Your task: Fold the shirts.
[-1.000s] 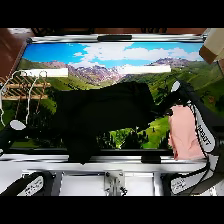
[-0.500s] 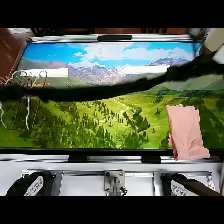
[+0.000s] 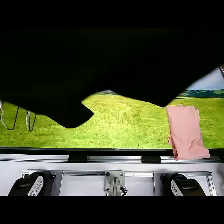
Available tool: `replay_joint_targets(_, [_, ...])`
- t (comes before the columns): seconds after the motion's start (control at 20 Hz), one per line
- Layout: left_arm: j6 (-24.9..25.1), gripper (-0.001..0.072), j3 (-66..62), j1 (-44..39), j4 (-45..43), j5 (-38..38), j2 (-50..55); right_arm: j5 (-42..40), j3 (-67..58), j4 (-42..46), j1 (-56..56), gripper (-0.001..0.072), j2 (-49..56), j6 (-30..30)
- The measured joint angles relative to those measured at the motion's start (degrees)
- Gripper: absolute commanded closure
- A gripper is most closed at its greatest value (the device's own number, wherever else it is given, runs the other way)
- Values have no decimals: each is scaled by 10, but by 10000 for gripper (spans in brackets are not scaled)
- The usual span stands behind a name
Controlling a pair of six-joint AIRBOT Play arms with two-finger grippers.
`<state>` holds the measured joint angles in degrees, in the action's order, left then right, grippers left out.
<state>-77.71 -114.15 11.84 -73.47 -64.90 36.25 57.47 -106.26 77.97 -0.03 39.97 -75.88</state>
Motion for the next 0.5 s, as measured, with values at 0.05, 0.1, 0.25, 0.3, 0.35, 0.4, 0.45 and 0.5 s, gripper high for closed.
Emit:
replay_joint_targets(0.05, [-1, 681, -7, 0, -2, -10, -3, 7, -1, 3, 0, 650, -13, -4])
replay_joint_targets(0.1, [-2, 680, -10, 0, -5, -19, -5, 23, -3, 9, 0, 650, -23, -10])
replay_joint_targets(0.25, [-2, 681, -2, 0, -23, -46, -7, 87, -4, 33, 0, 650, -31, -23])
replay_joint_targets(0.3, [-1, 680, 8, 0, -30, -56, -5, 108, -5, 42, 0, 650, -29, -28])
replay_joint_targets(0.35, [0, 680, 21, 0, -35, -67, -2, 130, -5, 50, 0, 650, -21, -33])
replay_joint_targets(0.4, [6, 681, 38, 0, -39, -76, 1, 156, -3, 57, 0, 650, -9, -39])
replay_joint_targets(0.45, [13, 681, 61, 0, -40, -83, 6, 183, 4, 63, 0, 650, 6, -48])
replay_joint_targets(0.5, [18, 681, 86, 0, -43, -90, 14, 206, 17, 66, 0, 650, 22, -58])
